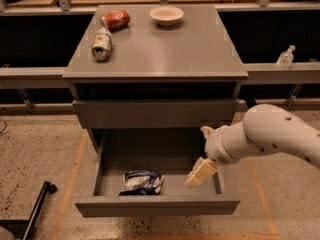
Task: Pick blue chip bag from middle drawer and place on counter
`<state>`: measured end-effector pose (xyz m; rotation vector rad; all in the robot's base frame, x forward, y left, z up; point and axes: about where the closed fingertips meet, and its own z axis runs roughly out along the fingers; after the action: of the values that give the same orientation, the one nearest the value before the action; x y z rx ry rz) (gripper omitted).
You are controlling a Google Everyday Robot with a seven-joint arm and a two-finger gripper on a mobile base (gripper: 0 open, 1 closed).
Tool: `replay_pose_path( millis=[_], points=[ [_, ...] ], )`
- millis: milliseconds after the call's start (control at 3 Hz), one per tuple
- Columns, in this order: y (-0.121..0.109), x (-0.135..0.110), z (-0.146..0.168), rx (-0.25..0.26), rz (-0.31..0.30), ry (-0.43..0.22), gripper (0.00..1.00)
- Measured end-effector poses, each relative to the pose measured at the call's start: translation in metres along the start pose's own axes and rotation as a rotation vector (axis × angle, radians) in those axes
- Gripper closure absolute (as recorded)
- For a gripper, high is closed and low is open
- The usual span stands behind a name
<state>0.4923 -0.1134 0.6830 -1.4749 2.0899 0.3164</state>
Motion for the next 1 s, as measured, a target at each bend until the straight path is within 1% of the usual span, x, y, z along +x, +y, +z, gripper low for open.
replay_pose_path(
  millis=[333,667,1000],
  points=[
    [-0.007,-0.003,0.043,-0.005,0.040,-0.012,0.00],
    [-0.017,-0.009,0.088,-0.019,0.043,0.020,0.00],
    [-0.019,-0.015,0.138,-0.075,0.074,0.015,0.00]
  ],
)
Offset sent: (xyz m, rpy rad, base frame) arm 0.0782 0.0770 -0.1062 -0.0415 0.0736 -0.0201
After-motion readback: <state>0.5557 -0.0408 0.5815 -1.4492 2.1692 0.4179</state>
